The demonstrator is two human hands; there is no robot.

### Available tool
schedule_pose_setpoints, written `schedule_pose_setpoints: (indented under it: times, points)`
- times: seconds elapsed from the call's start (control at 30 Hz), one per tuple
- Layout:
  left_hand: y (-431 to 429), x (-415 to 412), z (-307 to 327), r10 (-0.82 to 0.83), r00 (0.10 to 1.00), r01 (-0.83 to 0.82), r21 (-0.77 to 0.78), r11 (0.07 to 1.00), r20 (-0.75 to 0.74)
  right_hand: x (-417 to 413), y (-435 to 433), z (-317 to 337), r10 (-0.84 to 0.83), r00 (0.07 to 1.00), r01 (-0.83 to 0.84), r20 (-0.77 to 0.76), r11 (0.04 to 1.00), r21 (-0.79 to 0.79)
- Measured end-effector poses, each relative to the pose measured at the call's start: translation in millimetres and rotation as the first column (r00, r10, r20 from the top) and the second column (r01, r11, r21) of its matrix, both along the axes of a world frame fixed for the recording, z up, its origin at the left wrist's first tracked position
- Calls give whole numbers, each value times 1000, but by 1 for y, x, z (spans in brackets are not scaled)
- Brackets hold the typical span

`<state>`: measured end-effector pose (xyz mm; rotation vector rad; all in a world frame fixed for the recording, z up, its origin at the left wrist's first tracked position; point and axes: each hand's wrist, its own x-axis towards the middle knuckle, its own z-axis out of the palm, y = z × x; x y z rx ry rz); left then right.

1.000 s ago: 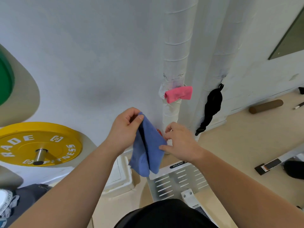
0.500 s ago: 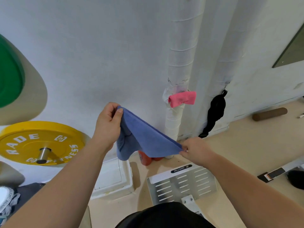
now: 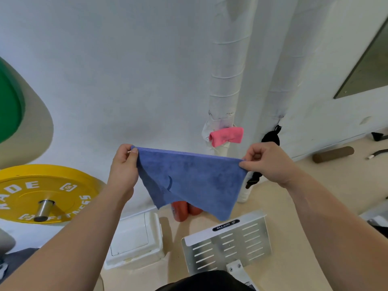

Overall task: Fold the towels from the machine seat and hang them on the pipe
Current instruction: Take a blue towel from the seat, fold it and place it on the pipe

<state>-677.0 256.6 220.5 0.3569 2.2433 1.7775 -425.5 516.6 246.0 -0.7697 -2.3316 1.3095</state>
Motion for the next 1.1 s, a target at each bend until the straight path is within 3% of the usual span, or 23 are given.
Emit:
schedule_pose_setpoints:
  times: [0.07, 0.17, 0.23, 0.4, 0.53, 0.67, 0.9, 1.0, 1.1]
  points:
    - [5, 1, 4, -20, 1000, 20, 22, 1000, -13, 1, 4, 0, -67, 997, 68, -26, 997, 28]
    - [14, 4, 11, -76, 997, 78, 69, 995, -34, 0, 9, 6, -290, 926, 259, -243, 954, -151]
    - [21, 8, 18, -109, 993, 112, 114, 987, -35, -1, 10, 12, -361, 883, 285, -299, 920, -270]
    - [29, 8, 25, -104, 995, 103, 101, 990, 2, 3, 4, 16, -363, 924, 312, -121, 897, -312]
    - [32, 16, 19, -104, 993, 101, 54, 993, 54, 2, -13, 6, -431, 901, 386, -41, 842, -378]
    - [41, 38, 17, -143, 988, 140, 44, 989, 59, -11, -46, 3, -383, 923, 306, -48, 803, -512]
    - [51, 89, 34, -355, 933, 356, 14, 934, -55, -32, -97, 8, -215, 965, 86, -149, 798, -597]
    - [49, 104, 40, -388, 919, 391, 48, 919, -64, -34, -105, 4, -110, 967, -15, -230, 877, -480]
    - [43, 108, 39, -426, 903, 427, 18, 904, -60, -30, -103, -2, -121, 962, 30, -243, 937, -348]
